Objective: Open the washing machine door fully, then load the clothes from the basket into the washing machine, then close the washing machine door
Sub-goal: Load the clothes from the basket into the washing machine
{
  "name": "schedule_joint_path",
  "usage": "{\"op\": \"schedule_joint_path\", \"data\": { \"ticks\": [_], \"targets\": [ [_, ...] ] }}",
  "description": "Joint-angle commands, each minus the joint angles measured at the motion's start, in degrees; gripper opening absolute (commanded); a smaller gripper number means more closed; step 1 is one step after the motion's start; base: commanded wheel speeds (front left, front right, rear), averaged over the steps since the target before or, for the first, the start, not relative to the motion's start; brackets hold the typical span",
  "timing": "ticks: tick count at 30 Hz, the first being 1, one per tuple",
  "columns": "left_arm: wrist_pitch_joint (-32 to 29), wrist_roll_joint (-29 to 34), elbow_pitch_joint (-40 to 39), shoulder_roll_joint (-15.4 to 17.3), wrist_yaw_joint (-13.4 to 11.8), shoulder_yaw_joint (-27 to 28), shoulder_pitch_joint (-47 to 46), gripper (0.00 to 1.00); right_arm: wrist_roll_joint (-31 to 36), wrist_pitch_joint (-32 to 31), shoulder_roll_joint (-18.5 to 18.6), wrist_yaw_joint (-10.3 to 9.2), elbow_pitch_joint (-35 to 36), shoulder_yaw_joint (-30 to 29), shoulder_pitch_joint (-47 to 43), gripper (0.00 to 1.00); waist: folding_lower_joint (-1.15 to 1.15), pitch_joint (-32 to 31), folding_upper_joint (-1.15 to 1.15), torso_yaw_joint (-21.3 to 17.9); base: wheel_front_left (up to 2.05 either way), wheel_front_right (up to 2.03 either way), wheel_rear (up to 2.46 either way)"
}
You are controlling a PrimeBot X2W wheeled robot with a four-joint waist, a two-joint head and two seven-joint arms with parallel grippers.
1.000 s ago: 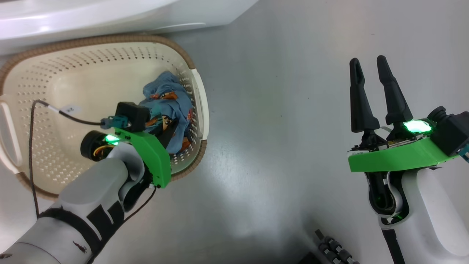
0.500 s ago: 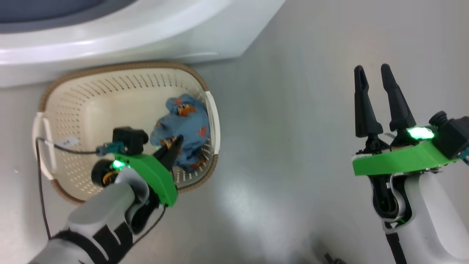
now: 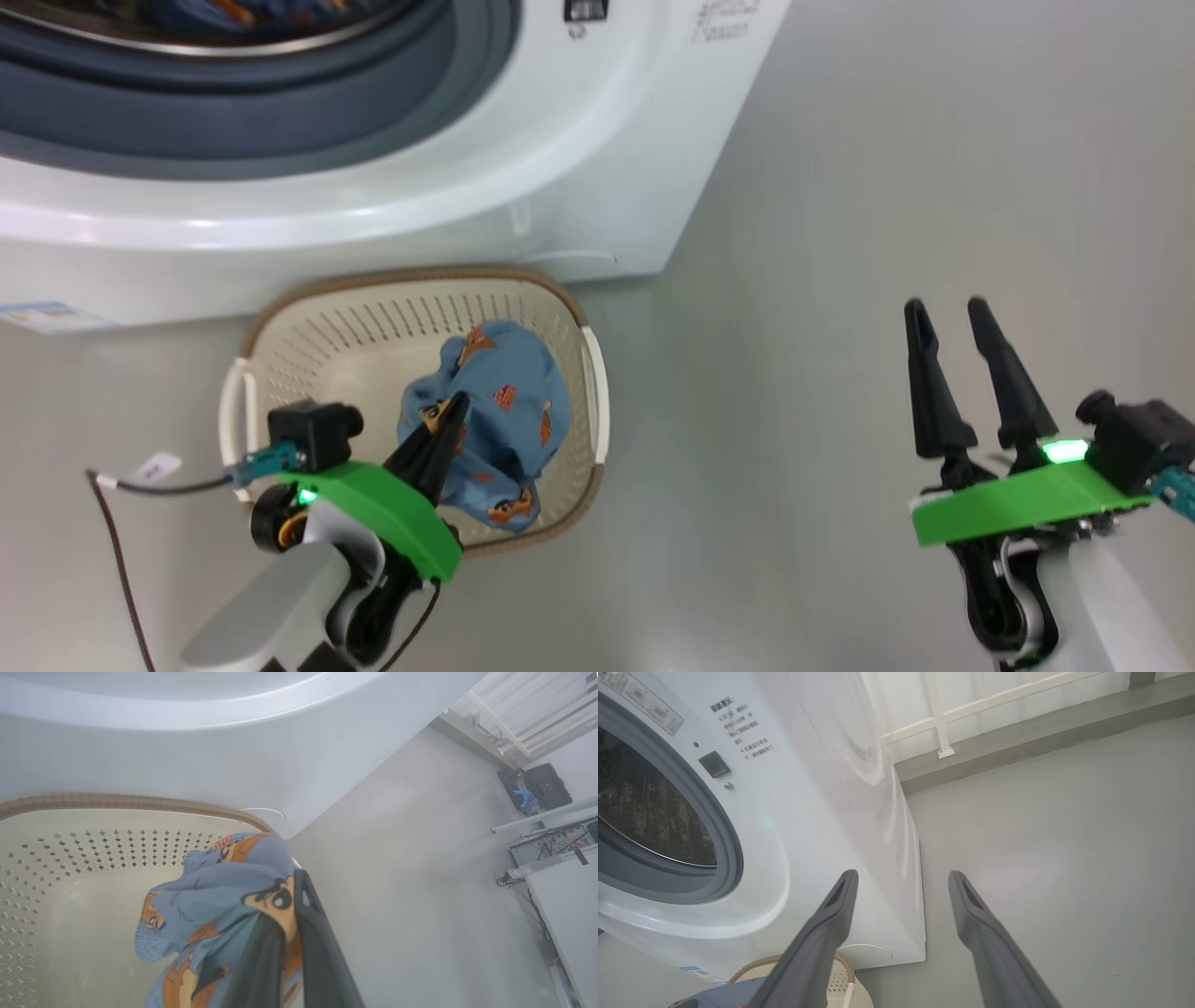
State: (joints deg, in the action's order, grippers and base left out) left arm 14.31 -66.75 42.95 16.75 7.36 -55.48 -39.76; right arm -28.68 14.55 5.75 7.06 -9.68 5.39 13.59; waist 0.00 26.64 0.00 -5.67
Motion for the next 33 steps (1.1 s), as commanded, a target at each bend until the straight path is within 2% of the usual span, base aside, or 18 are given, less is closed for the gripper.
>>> {"op": "schedule_joint_path", "data": {
  "ticks": [1,16,25,33],
  "targets": [
    [0.68,1.67,-1.6,0.82,0.13,3.23,1.74,0.0,-0.27,0.45,0.74,0.43,0.85,1.14,-1.92,1.0,0.0,-5.84,0.0,2.72,0.0,0.0,0.0],
    [0.68,19.3,-12.94,-0.47,0.13,23.52,15.72,0.0,-1.47,0.45,2.85,0.43,-0.17,0.48,-9.87,1.0,0.0,-16.36,0.0,5.15,0.0,0.0,0.0],
    [0.69,29.34,-21.98,-1.88,0.13,35.87,23.87,0.0,-1.53,0.45,3.48,0.43,0.32,-0.56,-12.78,1.0,0.0,-18.94,0.0,6.75,0.0,0.0,0.0],
    [0.69,35.26,-27.43,-3.49,0.13,42.12,29.5,0.0,-1.49,0.45,3.57,0.43,0.48,-1.15,-13.98,1.0,0.0,-19.68,0.0,7.83,0.0,0.0,0.0]
  ]
}}
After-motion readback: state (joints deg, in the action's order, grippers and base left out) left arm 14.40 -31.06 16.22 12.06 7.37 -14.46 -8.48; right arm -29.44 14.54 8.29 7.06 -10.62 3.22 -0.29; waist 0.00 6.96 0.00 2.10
